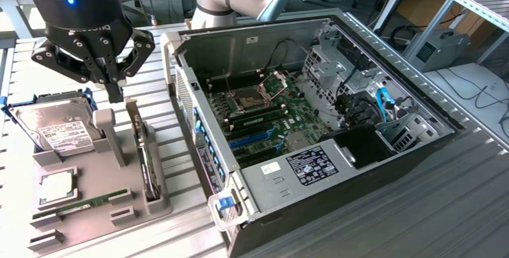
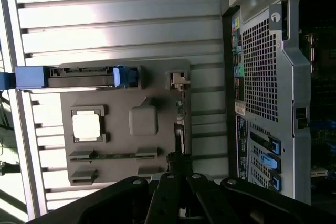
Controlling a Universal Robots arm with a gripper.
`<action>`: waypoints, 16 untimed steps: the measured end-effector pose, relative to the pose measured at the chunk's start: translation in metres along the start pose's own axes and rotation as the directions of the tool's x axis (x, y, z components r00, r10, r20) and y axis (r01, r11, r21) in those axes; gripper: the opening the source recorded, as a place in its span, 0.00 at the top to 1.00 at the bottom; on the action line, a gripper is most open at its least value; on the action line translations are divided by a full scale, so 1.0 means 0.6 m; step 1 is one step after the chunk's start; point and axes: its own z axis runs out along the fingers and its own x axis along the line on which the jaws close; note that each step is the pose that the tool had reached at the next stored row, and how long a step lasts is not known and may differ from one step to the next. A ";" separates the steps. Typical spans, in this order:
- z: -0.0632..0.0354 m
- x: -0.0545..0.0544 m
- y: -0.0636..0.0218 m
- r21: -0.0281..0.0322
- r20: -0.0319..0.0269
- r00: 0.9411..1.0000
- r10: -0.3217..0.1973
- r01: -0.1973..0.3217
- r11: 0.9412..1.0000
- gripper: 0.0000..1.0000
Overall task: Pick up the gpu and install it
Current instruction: 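Reach for the gpu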
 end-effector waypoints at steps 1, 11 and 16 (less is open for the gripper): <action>0.000 0.000 0.000 0.000 0.000 1.000 0.000 0.000 1.000 0.89; 0.001 0.000 -0.001 0.006 0.000 1.000 0.000 0.000 1.000 0.89; 0.002 0.000 -0.001 0.009 0.001 1.000 0.000 0.000 1.000 0.89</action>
